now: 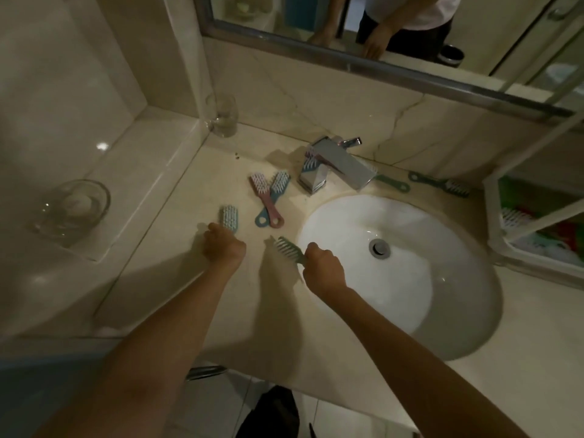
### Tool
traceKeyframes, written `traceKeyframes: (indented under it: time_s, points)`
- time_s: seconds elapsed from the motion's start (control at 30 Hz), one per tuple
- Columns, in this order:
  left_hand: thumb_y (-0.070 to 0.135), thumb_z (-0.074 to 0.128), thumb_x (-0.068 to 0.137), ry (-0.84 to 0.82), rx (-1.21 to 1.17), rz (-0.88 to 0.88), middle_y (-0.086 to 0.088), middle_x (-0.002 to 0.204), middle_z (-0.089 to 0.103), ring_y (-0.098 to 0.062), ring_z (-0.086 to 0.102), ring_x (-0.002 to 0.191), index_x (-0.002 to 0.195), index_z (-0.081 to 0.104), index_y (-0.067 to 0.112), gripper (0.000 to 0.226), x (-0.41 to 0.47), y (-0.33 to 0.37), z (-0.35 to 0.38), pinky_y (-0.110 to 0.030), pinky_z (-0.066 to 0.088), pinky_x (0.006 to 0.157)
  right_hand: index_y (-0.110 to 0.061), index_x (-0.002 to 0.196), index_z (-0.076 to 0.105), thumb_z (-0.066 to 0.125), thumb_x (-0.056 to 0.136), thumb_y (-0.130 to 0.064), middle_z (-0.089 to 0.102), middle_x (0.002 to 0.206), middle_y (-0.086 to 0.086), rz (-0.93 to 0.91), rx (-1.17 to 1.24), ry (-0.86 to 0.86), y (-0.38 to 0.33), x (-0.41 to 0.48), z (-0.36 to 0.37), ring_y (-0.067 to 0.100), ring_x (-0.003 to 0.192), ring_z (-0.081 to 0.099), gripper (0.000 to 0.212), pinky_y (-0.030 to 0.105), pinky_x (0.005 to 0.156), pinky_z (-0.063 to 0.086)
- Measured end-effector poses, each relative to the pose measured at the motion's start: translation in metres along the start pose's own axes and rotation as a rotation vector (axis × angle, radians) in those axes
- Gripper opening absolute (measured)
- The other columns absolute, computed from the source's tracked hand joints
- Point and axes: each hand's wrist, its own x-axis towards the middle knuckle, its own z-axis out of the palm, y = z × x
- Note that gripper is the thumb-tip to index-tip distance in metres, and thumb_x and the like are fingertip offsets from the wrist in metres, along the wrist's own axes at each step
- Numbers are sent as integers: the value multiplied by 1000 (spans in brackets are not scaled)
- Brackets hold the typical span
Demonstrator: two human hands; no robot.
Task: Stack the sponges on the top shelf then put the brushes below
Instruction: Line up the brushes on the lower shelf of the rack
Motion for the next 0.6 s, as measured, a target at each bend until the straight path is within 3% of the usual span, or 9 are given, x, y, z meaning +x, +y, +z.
traceKeyframes:
  time_s: [0.2, 0.27, 0.37, 0.43, 0.5, 0.6]
  points:
    - [-2, 45, 87, 17, 66, 162, -30, 129, 48, -43, 48, 119, 129, 44, -7, 42, -25, -11, -7, -42, 40, 99, -1, 109, 53, 52, 88, -16, 66, 105, 19, 37, 142, 54, 35, -14, -27, 33, 91, 63, 26, 30, 65, 44]
    - [-2, 44, 86, 47, 10, 200, -30, 126, 50, -44, 50, 116, 125, 48, -5, 40, -44, 1, -8, -43, 41, 96, -5, 112, 53, 58, 85, -17, 67, 106, 17, 39, 173, 84, 53, -20, -40, 29, 86, 63, 29, 32, 69, 50]
    - [1, 50, 83, 46, -47, 409, -27, 118, 57, -40, 55, 109, 117, 55, -5, 35, -80, 30, 3, -41, 43, 88, -7, 115, 52, 58, 86, -13, 66, 109, 16, 63, 235, 159, 91, -36, -61, 22, 78, 57, 30, 29, 68, 47]
    - [3, 53, 82, 16, -66, 530, -25, 113, 57, -38, 55, 104, 105, 56, -5, 24, -106, 52, 12, -40, 43, 82, -6, 114, 53, 58, 87, -13, 66, 112, 17, 82, 257, 213, 118, -47, -74, 27, 86, 61, 29, 26, 69, 45]
    - [4, 54, 82, -15, -68, 646, -24, 105, 54, -37, 54, 98, 92, 52, -1, 11, -135, 77, 25, -39, 42, 78, -4, 111, 54, 59, 86, -15, 67, 109, 19, 121, 273, 285, 149, -60, -88, 34, 94, 63, 28, 33, 74, 48]
    - [5, 54, 83, -51, -18, 795, -18, 95, 50, -35, 52, 92, 86, 48, 3, 7, -178, 113, 49, -37, 36, 70, -4, 109, 55, 61, 84, -16, 66, 108, 18, 208, 283, 375, 196, -76, -108, 34, 99, 61, 28, 35, 80, 47]
